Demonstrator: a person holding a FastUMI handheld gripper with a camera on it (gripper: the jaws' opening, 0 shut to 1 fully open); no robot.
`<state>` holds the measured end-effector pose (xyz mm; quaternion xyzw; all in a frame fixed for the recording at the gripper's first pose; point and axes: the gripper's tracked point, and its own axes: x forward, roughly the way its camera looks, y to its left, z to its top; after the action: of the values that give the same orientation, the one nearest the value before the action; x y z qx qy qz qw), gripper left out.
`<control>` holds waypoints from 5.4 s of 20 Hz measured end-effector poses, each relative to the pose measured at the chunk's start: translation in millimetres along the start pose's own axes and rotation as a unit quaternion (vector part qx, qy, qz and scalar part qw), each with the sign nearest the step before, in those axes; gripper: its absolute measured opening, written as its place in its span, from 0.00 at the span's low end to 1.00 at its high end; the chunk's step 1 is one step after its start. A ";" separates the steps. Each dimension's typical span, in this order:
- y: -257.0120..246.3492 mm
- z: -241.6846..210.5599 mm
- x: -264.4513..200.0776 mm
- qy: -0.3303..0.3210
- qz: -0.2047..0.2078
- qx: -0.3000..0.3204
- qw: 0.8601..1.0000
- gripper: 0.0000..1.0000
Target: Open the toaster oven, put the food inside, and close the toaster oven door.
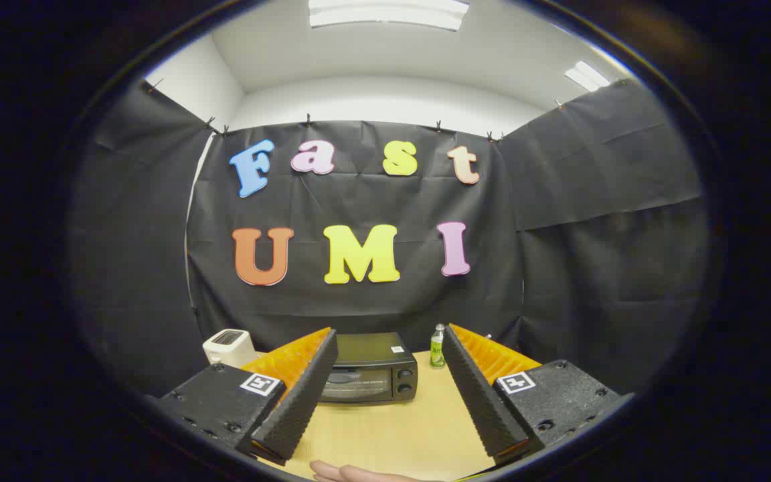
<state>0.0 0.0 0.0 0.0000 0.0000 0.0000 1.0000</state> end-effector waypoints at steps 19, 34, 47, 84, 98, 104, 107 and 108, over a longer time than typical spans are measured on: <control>16.1 -45.9 68.1 0.028 0.009 -0.001 1.000 1.00; 100.6 -209.9 250.1 0.179 0.043 -0.009 0.983 1.00; 107.8 -239.7 268.2 0.221 0.037 -0.020 0.974 1.00; 162.2 -300.3 61.8 0.502 0.295 0.136 0.801 0.97; 201.2 -321.6 35.4 0.592 0.348 0.203 0.698 0.41; 194.9 -286.9 27.9 0.568 0.366 0.236 0.699 0.37; 185.4 -263.9 35.0 0.547 0.365 0.274 0.701 0.37; 180.4 -256.5 41.5 0.538 0.362 0.293 0.703 0.37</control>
<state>41.5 180.4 -256.5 0.2929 0.5381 0.3617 0.7028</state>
